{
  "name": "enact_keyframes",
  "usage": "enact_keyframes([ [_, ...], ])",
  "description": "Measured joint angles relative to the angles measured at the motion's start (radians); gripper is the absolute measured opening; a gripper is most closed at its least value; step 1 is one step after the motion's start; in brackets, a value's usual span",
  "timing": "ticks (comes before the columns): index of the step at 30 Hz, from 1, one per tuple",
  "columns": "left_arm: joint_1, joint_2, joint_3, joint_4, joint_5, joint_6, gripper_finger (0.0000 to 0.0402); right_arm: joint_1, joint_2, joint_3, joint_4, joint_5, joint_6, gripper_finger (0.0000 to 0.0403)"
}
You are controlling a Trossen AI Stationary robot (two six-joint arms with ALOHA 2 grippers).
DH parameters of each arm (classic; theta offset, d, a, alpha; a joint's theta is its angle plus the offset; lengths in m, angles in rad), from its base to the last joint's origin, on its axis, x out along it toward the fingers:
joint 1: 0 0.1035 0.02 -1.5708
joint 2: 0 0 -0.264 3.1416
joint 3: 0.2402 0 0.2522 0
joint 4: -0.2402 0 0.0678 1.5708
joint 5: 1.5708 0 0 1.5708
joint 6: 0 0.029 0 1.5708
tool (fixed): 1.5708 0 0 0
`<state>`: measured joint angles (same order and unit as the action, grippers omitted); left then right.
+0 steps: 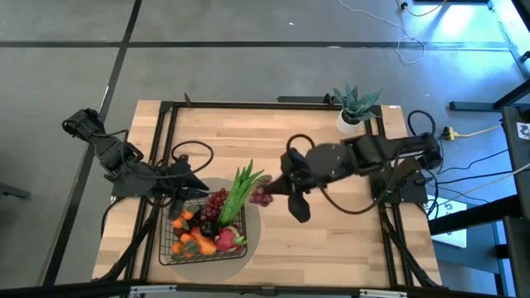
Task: Build produce basket
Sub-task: Put the purple grapes into the black wire basket
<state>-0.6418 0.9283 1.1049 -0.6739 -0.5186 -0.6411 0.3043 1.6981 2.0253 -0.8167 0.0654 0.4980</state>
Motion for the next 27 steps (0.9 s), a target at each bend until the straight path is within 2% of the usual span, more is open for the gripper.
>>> enact_keyframes([
  [5,0.0,-0.004,0.0,0.0,-0.063,0.012,0.0082,-0.059,0.034,-0.001,0.151,-0.089,-0.164,0.0],
  [10,0.0,-0.017,0.0,0.002,-0.113,0.05,0.0081,-0.112,0.098,-0.002,0.237,-0.112,-0.243,0.0],
  [13,0.0,-0.037,0.0,0.001,-0.14,0.052,0.0081,-0.141,0.155,-0.002,0.339,-0.2,-0.264,0.0],
  [20,0.0,-0.085,0.0,0.002,-0.146,0.052,0.0081,-0.176,0.3,-0.003,0.599,-0.486,-0.217,0.0],
  [27,0.0,-0.123,0.0,0.002,-0.147,0.072,0.0081,-0.193,0.398,-0.003,0.639,-0.57,-0.16,0.0],
])
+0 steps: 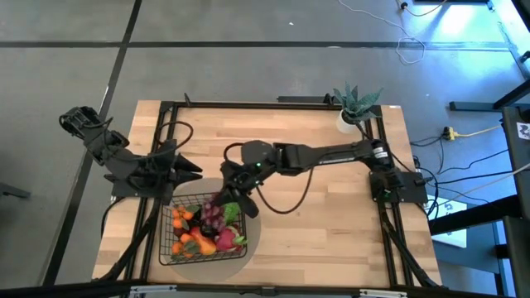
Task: Build produce basket
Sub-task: Put the purple grapes into the black wire basket
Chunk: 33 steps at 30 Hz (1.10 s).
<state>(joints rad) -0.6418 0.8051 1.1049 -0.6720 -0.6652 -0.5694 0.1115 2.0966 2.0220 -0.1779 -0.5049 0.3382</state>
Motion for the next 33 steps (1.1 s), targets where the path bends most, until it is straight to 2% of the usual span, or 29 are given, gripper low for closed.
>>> enact_keyframes([
  [6,0.0,-0.008,0.0,-0.001,0.0,0.007,0.0081,-0.021,0.034,-0.001,-0.02,-0.068,0.027,0.0],
  [14,0.0,-0.008,0.0,-0.001,0.001,0.031,0.0081,-0.033,0.032,0.0,-0.09,-0.068,0.019,0.0],
  [24,0.0,-0.008,0.0,-0.031,0.001,0.03,0.0082,-0.035,0.065,0.0,-0.077,-0.093,0.024,0.0],
  [29,0.0,-0.008,0.0,-0.038,0.001,0.029,0.0082,-0.037,0.07,0.0,-0.084,-0.091,-0.003,0.0],
  [33,0.0,-0.008,0.0,-0.038,0.001,0.029,0.0082,-0.04,0.07,0.0,-0.099,-0.027,-0.032,0.0],
])
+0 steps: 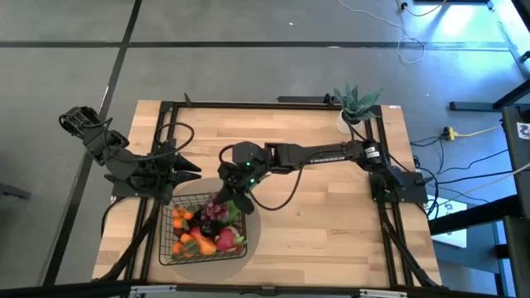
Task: Build produce basket
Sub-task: Put the purple grapes into the black wire basket
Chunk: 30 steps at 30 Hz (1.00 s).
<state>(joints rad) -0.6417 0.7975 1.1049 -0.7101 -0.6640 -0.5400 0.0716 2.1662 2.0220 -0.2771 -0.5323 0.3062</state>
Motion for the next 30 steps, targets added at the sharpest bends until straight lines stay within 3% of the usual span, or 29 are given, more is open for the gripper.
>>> enact_keyframes([
  [6,0.0,0.0,0.0,0.0,0.0,0.0,0.0082,-0.003,0.0,0.0,-0.08,0.1,-0.033,0.0],
  [22,0.0,0.0,0.0,0.0,0.0,-0.001,0.0082,-0.008,0.0,0.0,-0.232,0.197,-0.053,0.0],
  [30,0.0,0.0,0.0,0.0,0.0,-0.002,0.0082,-0.029,0.0,0.0,-0.231,0.197,0.002,0.0022],
])
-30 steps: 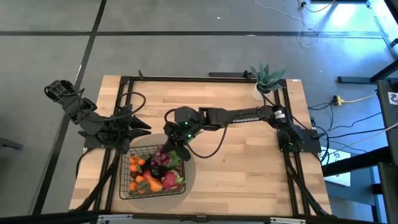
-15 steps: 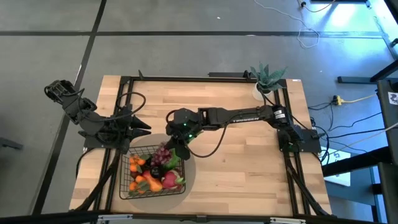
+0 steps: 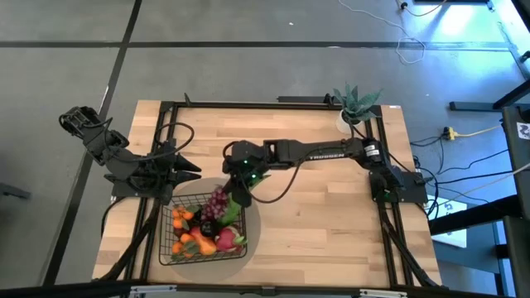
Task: Build produce basket
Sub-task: Put the purple grapes into the black wire basket, then return to Home Position
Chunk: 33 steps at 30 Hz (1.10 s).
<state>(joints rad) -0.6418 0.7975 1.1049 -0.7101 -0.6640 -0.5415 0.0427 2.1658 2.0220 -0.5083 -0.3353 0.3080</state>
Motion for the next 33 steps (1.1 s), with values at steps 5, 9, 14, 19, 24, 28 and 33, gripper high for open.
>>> enact_keyframes([
  [5,0.0,0.0,0.0,0.0,0.0,0.0,0.0082,-0.009,0.0,0.0,0.0,-0.031,0.002,0.0046],
  [9,0.0,0.0,0.0,0.0,0.0,0.0,0.0082,-0.008,0.0,0.0,0.0,-0.014,-0.004,0.0076],
  [14,0.0,-0.002,0.0,-0.014,0.0,-0.001,0.0082,-0.02,0.0,0.01,-0.01,-0.008,-0.053,0.0111],
  [19,0.0,-0.012,0.0,-0.025,0.004,-0.003,0.0082,-0.052,-0.001,0.09,-0.043,-0.063,-0.054,0.0106],
  [24,0.0,-0.014,0.0,-0.024,0.034,0.034,0.0082,-0.07,-0.002,0.249,-0.183,-0.044,-0.111,0.0073],
  [28,0.0,-0.015,0.0,-0.024,0.034,0.037,0.0082,-0.071,-0.033,0.32,-0.236,0.026,-0.172,0.0017],
  [33,0.0,-0.015,0.0,-0.048,0.051,0.078,0.008,-0.071,-0.123,0.303,-0.283,0.093,-0.198,0.0005],
])
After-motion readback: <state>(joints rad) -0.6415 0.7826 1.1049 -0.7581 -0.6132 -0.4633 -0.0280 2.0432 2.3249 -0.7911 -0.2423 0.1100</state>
